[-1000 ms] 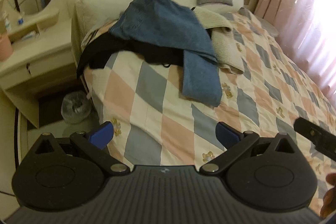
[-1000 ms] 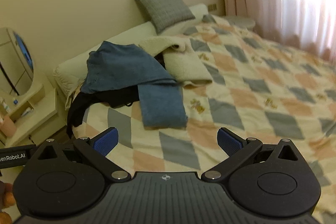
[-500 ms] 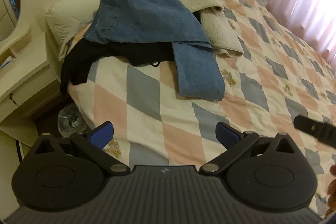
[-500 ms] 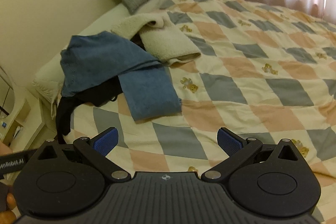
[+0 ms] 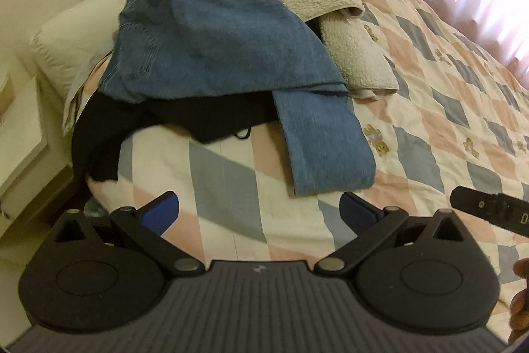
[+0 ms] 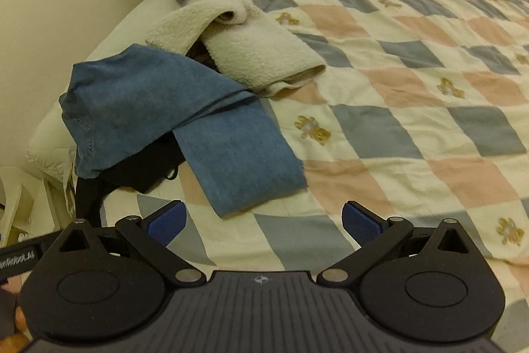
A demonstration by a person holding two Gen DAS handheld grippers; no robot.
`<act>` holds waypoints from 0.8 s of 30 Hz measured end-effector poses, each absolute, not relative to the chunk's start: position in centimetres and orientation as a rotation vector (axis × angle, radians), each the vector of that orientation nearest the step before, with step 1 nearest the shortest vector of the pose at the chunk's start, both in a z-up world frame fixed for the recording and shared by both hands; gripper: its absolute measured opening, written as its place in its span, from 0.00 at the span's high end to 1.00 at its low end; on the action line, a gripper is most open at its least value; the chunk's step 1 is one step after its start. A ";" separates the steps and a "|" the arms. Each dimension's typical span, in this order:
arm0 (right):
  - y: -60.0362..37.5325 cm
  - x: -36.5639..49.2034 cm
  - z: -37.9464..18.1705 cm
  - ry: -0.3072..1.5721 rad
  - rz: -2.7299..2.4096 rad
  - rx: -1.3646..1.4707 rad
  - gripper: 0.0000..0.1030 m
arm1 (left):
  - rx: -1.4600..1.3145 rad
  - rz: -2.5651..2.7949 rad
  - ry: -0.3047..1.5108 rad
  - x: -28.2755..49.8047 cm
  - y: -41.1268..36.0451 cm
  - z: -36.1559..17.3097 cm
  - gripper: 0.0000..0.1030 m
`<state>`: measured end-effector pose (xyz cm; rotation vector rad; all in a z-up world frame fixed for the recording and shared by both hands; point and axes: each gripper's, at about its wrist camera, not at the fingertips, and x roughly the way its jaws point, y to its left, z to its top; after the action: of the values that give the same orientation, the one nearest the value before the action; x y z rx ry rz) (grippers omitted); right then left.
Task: Fold clothes
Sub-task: 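Move both tools toward the cream fleece vest under the denim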
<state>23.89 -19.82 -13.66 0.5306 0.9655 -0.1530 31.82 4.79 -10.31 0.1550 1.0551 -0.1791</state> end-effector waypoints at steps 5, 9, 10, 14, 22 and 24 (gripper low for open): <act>-18.7 27.7 -14.4 0.915 -0.134 0.384 0.01 | 0.168 -0.236 1.060 36.4 5.1 -11.5 0.01; -18.0 31.1 -15.5 0.889 -0.145 0.218 0.03 | 0.218 -0.246 1.021 40.0 4.9 -12.1 0.01; -18.0 32.1 -15.9 0.891 -0.146 0.188 0.03 | 0.233 -0.247 1.011 40.8 4.9 -12.3 0.01; -19.0 36.1 -17.4 0.909 -0.138 0.167 0.13 | 0.261 -0.287 0.994 44.4 5.1 -13.3 0.01; -21.9 43.8 -19.0 0.891 -0.106 0.340 0.21 | 0.295 -0.478 0.909 52.4 3.6 -14.0 0.08; -22.7 45.5 -19.4 0.885 -0.081 0.400 0.35 | 0.298 -0.522 0.876 54.6 3.0 -13.9 0.14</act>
<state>45.47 -22.68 -19.38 0.4004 0.8851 -0.0811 54.59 3.01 -13.85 0.2980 0.8758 -0.5221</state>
